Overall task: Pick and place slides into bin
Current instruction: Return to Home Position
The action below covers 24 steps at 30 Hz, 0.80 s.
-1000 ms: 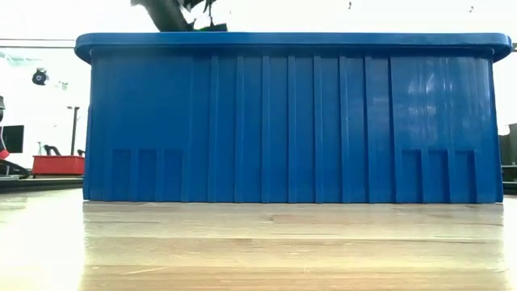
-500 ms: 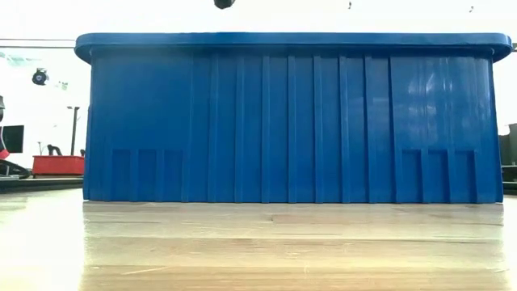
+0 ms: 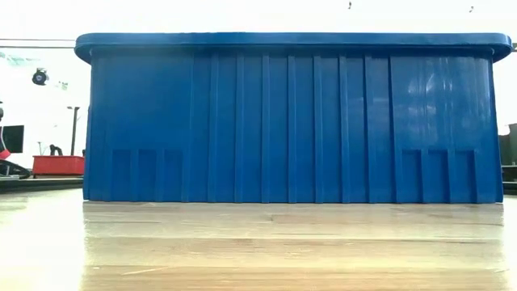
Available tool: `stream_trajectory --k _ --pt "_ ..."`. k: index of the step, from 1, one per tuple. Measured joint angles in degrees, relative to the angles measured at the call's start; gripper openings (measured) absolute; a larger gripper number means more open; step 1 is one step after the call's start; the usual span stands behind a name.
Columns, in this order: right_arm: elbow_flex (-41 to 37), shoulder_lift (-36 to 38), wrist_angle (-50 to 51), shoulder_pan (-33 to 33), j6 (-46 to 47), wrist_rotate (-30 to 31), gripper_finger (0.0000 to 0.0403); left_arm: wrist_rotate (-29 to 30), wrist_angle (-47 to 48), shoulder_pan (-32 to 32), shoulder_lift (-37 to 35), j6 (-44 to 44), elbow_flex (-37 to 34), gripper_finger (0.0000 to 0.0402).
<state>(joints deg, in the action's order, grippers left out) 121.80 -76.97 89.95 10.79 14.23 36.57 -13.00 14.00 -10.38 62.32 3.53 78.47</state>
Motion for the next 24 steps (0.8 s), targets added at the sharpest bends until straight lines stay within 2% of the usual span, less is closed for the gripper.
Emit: stream_trajectory --k 5,9,13,19,22,24 --pt "-0.02 -0.04 -0.76 -0.02 5.13 -1.21 0.0221 1.19 3.91 -0.01 -8.46 -0.18 -0.46 0.0" --pt "-0.25 -0.72 -3.0 -0.02 7.86 -1.24 0.0221 8.8 10.46 -0.01 -16.2 -0.14 -4.14 0.0" --pt "-0.46 -2.21 -6.13 -0.04 8.12 -2.73 0.0221 16.64 8.68 -0.02 -22.78 -0.41 -12.35 0.0" --pt "-0.5 -5.88 -9.68 -0.04 5.42 -3.58 0.0221 17.08 3.86 0.05 -34.09 -7.27 -27.7 0.0" --pt "-0.5 -7.96 -10.37 -0.04 5.21 -3.77 0.0221 15.18 -0.28 0.24 -37.59 -12.43 -34.36 0.0" --pt "-0.5 -9.33 -10.93 -0.04 5.19 -3.8 0.0221 16.62 -4.67 0.48 -39.17 -13.49 -38.08 0.0"
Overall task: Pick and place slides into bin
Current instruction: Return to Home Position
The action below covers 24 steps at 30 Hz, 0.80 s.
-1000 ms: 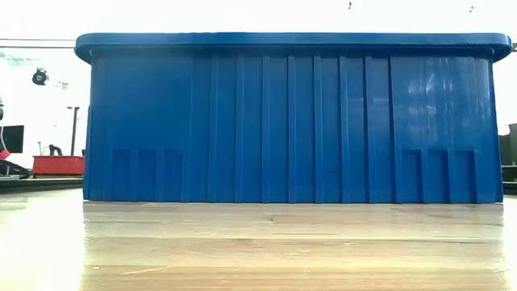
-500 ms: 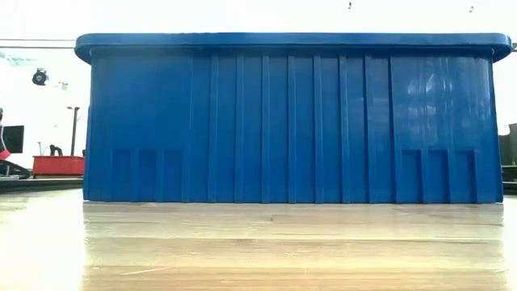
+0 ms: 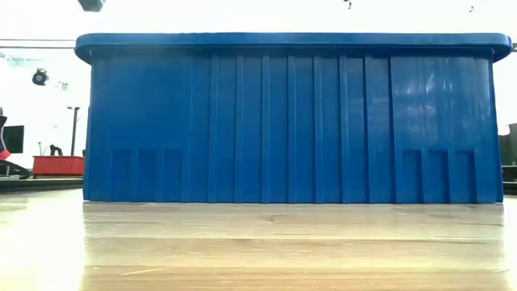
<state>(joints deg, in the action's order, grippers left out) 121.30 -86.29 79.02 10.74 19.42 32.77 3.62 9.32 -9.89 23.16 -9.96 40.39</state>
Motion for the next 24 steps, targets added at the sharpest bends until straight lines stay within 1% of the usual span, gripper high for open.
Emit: stream_trajectory --k 2,4,6,9,12,16,21,24 --pt "-0.02 -1.23 -0.76 0.0 0.0 -0.34 0.0221 2.9 -3.3 -0.06 -1.32 0.24 -3.17 0.0" --pt "-0.02 -2.41 -1.37 0.0 0.04 -1.55 0.0221 6.45 -3.9 -0.06 -2.74 1.61 -6.0 0.0" --pt "-0.02 -3.43 -2.43 0.0 0.01 -3.08 0.0221 7.87 -4.81 -0.06 -3.59 1.66 -8.18 0.0" --pt "-0.04 -4.47 -3.35 -0.02 0.02 -3.4 0.0221 7.29 -4.16 0.07 -3.76 1.22 -11.16 0.0" --pt "-0.04 -4.73 -3.4 0.0 0.02 -3.38 0.0221 5.88 -4.17 0.7 -3.82 -1.51 -14.02 0.0" --pt "0.02 -4.82 -3.79 0.0 0.03 -3.26 0.0221 4.97 -5.25 2.96 -4.09 -3.19 -16.77 0.0" --pt "0.05 -4.48 -4.49 0.03 0.04 -3.22 0.0221 4.96 -6.0 7.11 -4.2 -1.16 -17.27 0.0" --pt "0.09 -4.38 -4.5 0.04 0.04 -3.2 0.0221 5.26 -7.73 10.09 -4.28 1.87 -17.99 0.0"
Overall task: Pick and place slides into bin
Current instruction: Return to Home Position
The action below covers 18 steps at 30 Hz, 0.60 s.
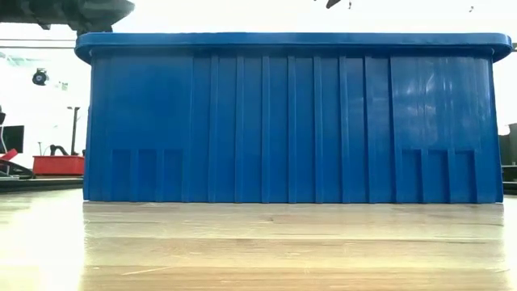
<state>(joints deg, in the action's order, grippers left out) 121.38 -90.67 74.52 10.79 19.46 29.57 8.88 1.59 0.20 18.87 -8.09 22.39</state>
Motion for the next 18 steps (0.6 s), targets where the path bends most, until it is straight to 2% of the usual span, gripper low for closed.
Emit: stream_trajectory --k 5,7,11,16,18 --pt "0.0 0.0 -0.41 0.0 0.02 0.01 0.0221 3.47 -0.33 2.55 -1.19 4.39 -5.26 0.0" --pt "0.0 0.0 -0.41 0.0 0.02 0.01 0.0221 2.83 -2.69 2.55 -2.89 4.16 -6.6 0.0" --pt "0.0 0.0 -0.4 -0.15 1.17 0.0 0.0221 2.24 -1.62 2.61 -8.42 3.58 -8.32 0.0" --pt "0.0 -0.04 -0.39 -0.15 3.19 0.0 0.0221 4.04 8.18 2.57 -17.4 5.46 -8.24 0.0" --pt "0.0 -0.11 -0.37 -0.15 3.06 0.02 0.0221 4.58 8.53 2.55 -17.35 5.17 -8.7 0.0"
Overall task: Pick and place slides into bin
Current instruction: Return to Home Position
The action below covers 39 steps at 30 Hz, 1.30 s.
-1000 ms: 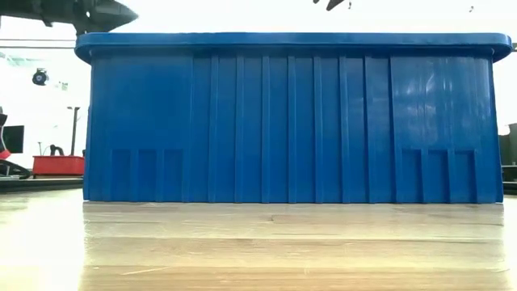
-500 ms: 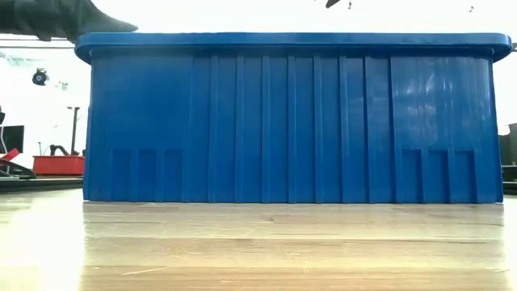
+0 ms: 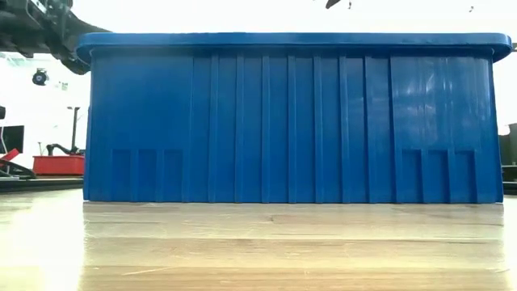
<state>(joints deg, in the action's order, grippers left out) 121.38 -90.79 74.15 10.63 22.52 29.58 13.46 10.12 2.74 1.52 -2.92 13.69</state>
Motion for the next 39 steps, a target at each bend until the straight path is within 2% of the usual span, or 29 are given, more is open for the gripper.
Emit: stream_trajectory --k 8,11,13,16,20,25,29,32,35,39 --pt "0.0 -0.06 -0.85 -0.73 0.69 -0.26 0.0221 -6.6 -10.03 0.02 0.17 -3.77 -0.97 0.0" --pt "-0.02 -0.06 -4.6 -1.48 -1.37 -1.51 0.0221 -12.02 -18.12 0.07 0.11 -3.92 -1.88 0.0" --pt "-0.03 -0.06 -8.58 -1.91 -3.6 -2.37 0.0221 -13.38 -20.54 0.07 0.21 -2.78 -3.3 0.0" --pt "-0.04 -0.06 -16.45 -2.6 -6.75 -3.79 0.0221 -13.4 -21.18 0.07 0.1 -2.61 -5.12 0.0" --pt "-0.07 -0.06 -29.83 -3.53 -9.58 -7.43 0.0221 -13.4 -27.67 0.04 0.09 -2.71 -8.0 0.0" --pt "-0.07 -0.08 -46.35 -5.11 -15.03 -17.0 0.0221 -11.75 -29.06 0.04 0.09 -2.18 -10.23 0.0" --pt "-0.07 -0.11 -48.09 -7.13 -18.46 -17.89 0.0221 -10.57 -32.46 0.04 0.11 -6.27 -13.12 0.0" --pt "-0.66 -0.42 -48.24 -8.51 -13.81 -19.06 0.0221 -9.56 -35.8 0.0 0.13 -5.94 -13.15 0.0" --pt "-2.69 -1.8 -51.41 -9.84 -12.19 -23.23 0.0221 -6.76 -35.2 0.0 0.07 -4.1 -13.15 0.0" --pt "-7.13 -6.33 -61.01 -11.93 -13.58 -23.83 0.0221 -6.69 -35.71 0.0 0.09 -3.42 -13.18 0.0"
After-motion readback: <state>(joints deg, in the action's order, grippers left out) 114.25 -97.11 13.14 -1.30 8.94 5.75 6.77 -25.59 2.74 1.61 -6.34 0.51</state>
